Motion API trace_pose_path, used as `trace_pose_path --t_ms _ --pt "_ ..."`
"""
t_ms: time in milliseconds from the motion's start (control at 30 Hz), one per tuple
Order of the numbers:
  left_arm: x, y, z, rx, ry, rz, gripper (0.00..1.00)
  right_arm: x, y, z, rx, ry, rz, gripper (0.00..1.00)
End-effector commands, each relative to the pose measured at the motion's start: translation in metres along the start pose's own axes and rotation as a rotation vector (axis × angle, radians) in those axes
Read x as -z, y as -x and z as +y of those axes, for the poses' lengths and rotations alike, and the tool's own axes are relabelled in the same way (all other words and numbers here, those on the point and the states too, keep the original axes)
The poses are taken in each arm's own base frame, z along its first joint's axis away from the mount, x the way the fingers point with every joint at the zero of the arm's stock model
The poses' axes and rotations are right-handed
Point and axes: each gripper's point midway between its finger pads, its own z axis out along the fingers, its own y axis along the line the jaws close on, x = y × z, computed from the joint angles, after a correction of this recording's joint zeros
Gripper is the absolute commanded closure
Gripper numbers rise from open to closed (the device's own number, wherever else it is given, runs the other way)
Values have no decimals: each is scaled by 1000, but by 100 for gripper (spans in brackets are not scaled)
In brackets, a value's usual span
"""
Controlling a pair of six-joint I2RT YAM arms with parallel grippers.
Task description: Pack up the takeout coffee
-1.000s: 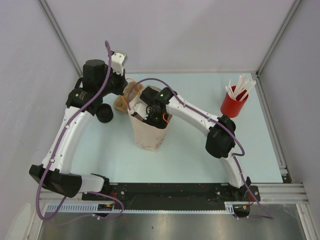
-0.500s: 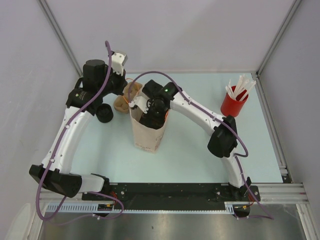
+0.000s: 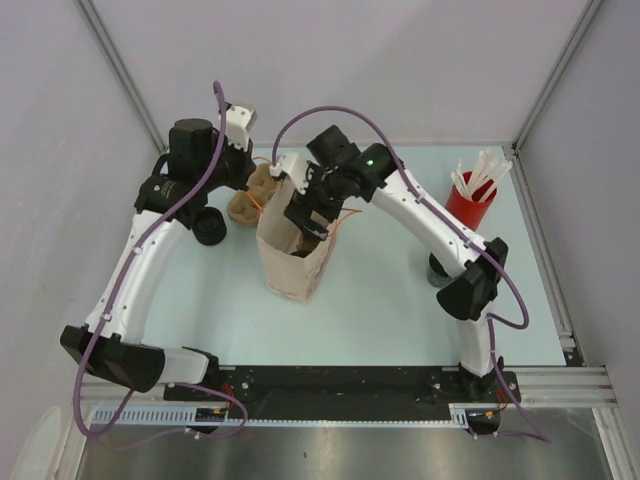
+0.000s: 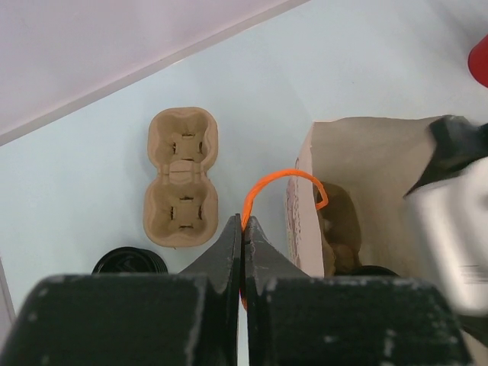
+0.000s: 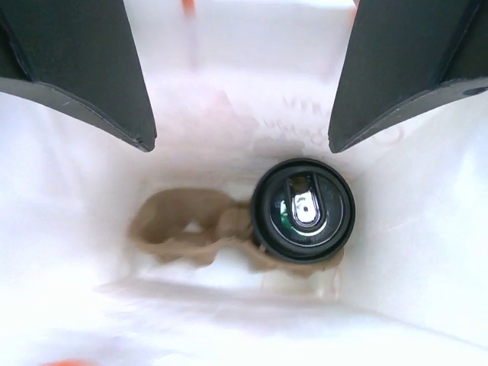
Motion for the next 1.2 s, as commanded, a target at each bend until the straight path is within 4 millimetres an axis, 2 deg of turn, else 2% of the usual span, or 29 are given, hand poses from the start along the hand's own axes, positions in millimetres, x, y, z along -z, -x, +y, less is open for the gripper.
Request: trace_pose_path --t_ms 0,33,67,133,167,300,433,467,533,567,700,800,900,1167 --pt "-5 2 4 -20 10 10 100 82 64 -11 52 -93 -308 0" --pt "-6 2 4 -21 10 13 100 101 71 -12 56 -112 -359 0" --pt "-7 2 3 -21 8 16 100 112 76 -21 38 -136 -398 0" --pt "-11 4 6 -28 12 18 100 135 83 -22 39 -162 -454 0" --pt "-11 4 5 -28 10 21 100 145 83 -29 30 -181 -477 0" --pt "-15 5 6 -38 8 28 100 172 81 -31 53 -190 -534 0" --pt "-19 4 7 -45 5 42 100 191 71 -19 136 -177 -555 0" --pt "-19 5 7 -45 7 41 100 193 62 -10 160 -158 -550 0" --pt "-20 5 8 -46 8 45 100 190 53 -7 213 -154 -536 0" --pt "-20 5 8 -48 9 46 100 187 44 1 229 -132 -530 0" --pt "-21 5 7 -48 6 50 100 169 21 12 288 -90 -502 2" --pt "-22 5 7 -45 2 54 100 159 16 10 289 -82 -500 4" --pt "-23 5 6 -43 -6 59 100 156 20 9 287 -75 -515 9" --pt "-24 2 4 -45 -20 75 100 159 36 2 294 -86 -556 14"
